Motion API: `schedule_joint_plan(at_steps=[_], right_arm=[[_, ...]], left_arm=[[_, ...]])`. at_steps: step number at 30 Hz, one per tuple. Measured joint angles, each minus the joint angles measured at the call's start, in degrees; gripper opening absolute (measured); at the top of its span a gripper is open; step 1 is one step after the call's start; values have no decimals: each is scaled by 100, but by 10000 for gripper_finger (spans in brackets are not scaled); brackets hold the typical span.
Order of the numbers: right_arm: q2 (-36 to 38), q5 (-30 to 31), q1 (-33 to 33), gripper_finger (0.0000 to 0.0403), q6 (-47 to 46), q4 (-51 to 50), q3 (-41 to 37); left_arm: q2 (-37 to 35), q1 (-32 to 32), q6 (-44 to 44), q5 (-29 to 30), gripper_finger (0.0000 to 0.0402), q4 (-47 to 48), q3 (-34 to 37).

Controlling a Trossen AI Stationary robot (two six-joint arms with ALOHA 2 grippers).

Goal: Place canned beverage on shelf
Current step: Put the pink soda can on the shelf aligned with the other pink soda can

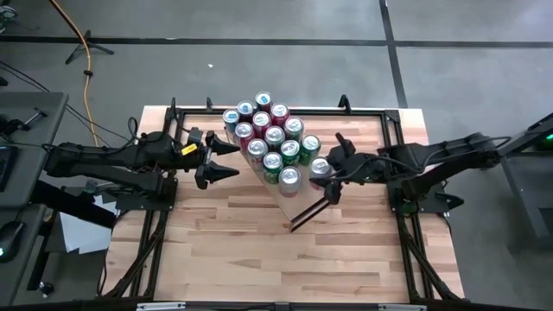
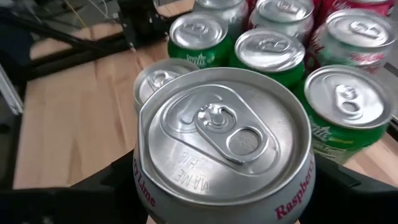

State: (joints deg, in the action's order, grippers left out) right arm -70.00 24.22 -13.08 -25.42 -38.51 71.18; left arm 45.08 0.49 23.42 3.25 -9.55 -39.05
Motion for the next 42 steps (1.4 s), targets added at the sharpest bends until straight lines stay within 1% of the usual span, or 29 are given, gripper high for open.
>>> schedule_joint_plan(at_steps=[6,11,14,16,19,23,28,32,37,42], right_arm=[[-332,226,15,278,202,14,0],[-541,275,237,278,473,153,-12],[-533,129,415,278,596,554,-296],[-466,-78,513,278,580,785,-552],[-336,-209,577,278,491,1142,-857],[-172,-229,575,278,514,1661,-1140],[-158,-236,575,279,470,1748,-1359],[-148,-261,575,298,458,2001,-1502],[-150,-305,575,327,495,1970,-1513],[-157,-311,575,335,493,1911,-1521]], left_arm=[[1,4,-4,108,349,71,0],[0,2,-6,179,349,71,0],[0,2,-3,181,349,73,0],[0,2,32,181,349,76,0],[0,2,44,184,349,82,0],[0,1,42,195,349,82,-2],[0,0,42,315,349,80,-2],[0,0,40,339,349,78,-2],[0,0,42,343,349,75,-2],[0,0,42,343,349,73,-2]])
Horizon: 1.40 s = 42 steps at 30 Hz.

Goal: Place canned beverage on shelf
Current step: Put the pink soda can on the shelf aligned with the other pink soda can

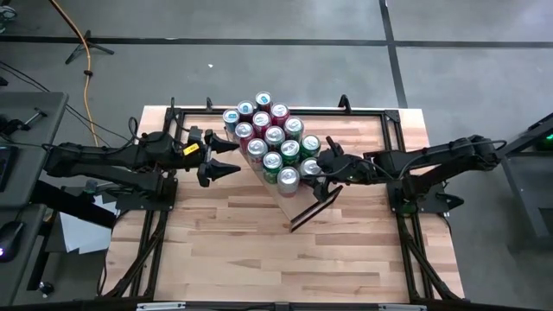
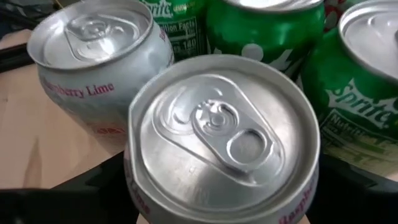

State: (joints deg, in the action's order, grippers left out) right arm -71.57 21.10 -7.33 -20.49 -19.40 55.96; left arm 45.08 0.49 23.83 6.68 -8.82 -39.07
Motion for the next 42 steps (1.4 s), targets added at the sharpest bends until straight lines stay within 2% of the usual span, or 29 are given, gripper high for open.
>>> schedule_joint_plan(at_steps=[8,27,35,42], right_arm=[[0,0,7,337,0,-366,0],[-1,-95,9,341,-8,-322,10],[-2,-68,20,378,1,-511,256],[-4,-397,20,398,363,-1147,600]], left_arm=[[0,0,0,0,349,0,0],[0,0,0,0,349,-2,-2],[0,0,0,0,349,-2,-2],[0,0,0,0,349,-2,-2]])
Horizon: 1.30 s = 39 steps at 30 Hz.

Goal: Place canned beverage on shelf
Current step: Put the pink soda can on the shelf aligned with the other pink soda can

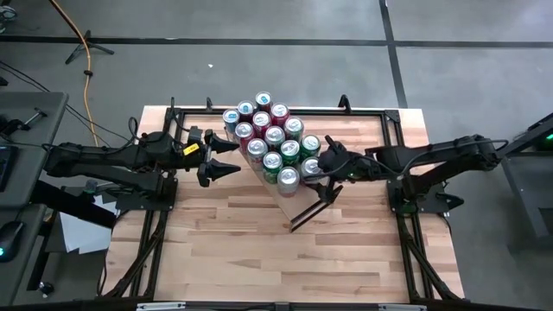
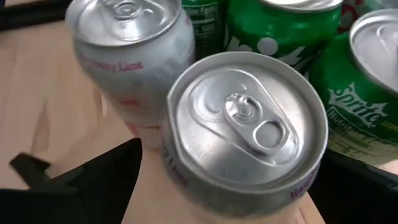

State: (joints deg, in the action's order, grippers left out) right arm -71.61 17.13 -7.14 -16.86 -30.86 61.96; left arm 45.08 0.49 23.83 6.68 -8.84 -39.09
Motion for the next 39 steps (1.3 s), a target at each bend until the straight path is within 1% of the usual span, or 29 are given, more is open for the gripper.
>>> schedule_joint_plan(at_steps=[4,9,13,15,17,20,22,24,26,28,29,31,33,37,38,39], right_arm=[[-2,-23,0,399,192,-558,330],[-2,-24,0,399,184,-1874,804],[0,-25,0,399,-224,-2630,1041],[2,-76,0,399,-620,-2750,1055],[0,-282,0,399,-915,-2810,1055],[0,-807,0,399,-842,-2814,1055],[0,-1045,-2,399,-766,-2730,1055],[0,-1094,-2,397,-795,-2724,1055],[0,-984,-2,385,-817,-2712,1055],[0,-790,-2,359,-818,-2671,1055],[0,-718,-1,340,-818,-2644,1055],[0,-678,0,289,-813,-2628,1055],[0,-680,0,221,-781,-2626,1055],[0,-678,0,54,-701,-2619,1055],[0,-678,-1,28,-640,-2598,1055],[-1,-679,-2,17,-609,-2561,1055]], left_arm=[[0,0,0,-2,349,1,0],[0,2,0,-2,349,0,0],[0,0,-2,-2,349,0,0],[0,2,-1,-2,349,1,0],[0,2,0,-2,349,2,0],[0,2,-1,-2,349,2,0],[0,2,-2,-2,349,2,0],[0,2,-2,0,349,2,0],[0,2,-2,4,349,2,0],[0,2,-2,7,349,2,0],[0,2,-2,7,349,2,0],[0,2,-2,7,349,2,0],[0,2,-2,9,349,2,0],[0,2,-2,9,349,2,0],[0,2,-3,9,349,2,0],[0,2,-17,9,349,2,0]])
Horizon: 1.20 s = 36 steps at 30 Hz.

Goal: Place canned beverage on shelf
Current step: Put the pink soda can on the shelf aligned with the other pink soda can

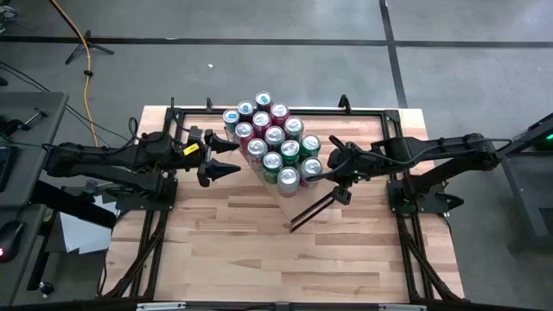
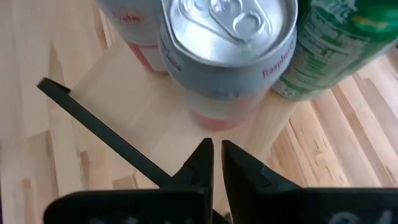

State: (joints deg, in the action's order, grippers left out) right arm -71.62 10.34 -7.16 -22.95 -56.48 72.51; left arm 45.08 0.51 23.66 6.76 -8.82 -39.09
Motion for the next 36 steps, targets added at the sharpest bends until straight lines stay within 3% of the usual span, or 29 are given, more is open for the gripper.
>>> schedule_joint_plan(at_steps=[36], right_arm=[[-152,47,11,0,323,938,-4]], left_arm=[[2,0,-54,7,349,7,0]])
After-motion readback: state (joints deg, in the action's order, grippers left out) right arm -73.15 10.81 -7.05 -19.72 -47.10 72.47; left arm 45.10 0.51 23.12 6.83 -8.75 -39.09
